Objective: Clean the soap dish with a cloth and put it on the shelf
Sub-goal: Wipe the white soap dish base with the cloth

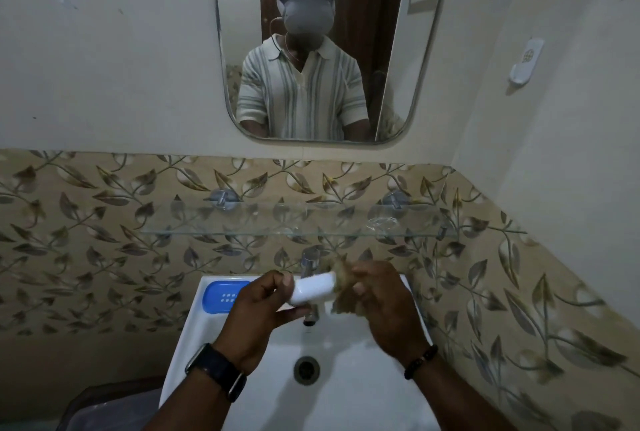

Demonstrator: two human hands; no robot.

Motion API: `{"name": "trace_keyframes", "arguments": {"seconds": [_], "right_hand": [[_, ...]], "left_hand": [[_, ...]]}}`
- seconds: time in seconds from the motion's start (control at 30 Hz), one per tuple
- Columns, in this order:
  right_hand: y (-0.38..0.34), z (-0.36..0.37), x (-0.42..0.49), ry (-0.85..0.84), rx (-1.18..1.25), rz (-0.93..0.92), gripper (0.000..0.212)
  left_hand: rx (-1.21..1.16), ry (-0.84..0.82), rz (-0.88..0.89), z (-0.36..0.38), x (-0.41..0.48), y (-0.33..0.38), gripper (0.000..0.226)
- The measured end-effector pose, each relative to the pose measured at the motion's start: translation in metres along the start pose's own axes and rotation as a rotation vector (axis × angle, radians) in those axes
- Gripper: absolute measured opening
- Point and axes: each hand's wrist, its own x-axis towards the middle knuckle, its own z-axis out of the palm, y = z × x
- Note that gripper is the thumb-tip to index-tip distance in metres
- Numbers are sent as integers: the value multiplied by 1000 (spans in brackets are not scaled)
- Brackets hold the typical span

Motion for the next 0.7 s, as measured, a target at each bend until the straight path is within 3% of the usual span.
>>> {"name": "trace_keyframes", "arguments": {"seconds": [0.07,0.17,0.3,0.37,0.53,0.6,0.7], "right_hand": [[-4,-1,1,5,308,254,26],[-16,14,2,78,725,441,32],[-37,33,13,165,1055,610,33],[-44,36,15,181,1157,676,33],[-40,23,21,126,1066,651,34],[-35,12,24,44,896,592,24],[-31,-1,25,-93,665,466,18]], "left_hand": [[-132,1,-29,-1,1,3,25],[-243,-41,-88,11,0,0,30],[-365,-87,-109,31,-5,-12,31],[-316,-56,-92,32,-7,-18,31],[56,-12,17,20,-13,-20,41],[42,-15,45,13,-12,-12,30],[82,-57,112,0,-6,8,35]]}}
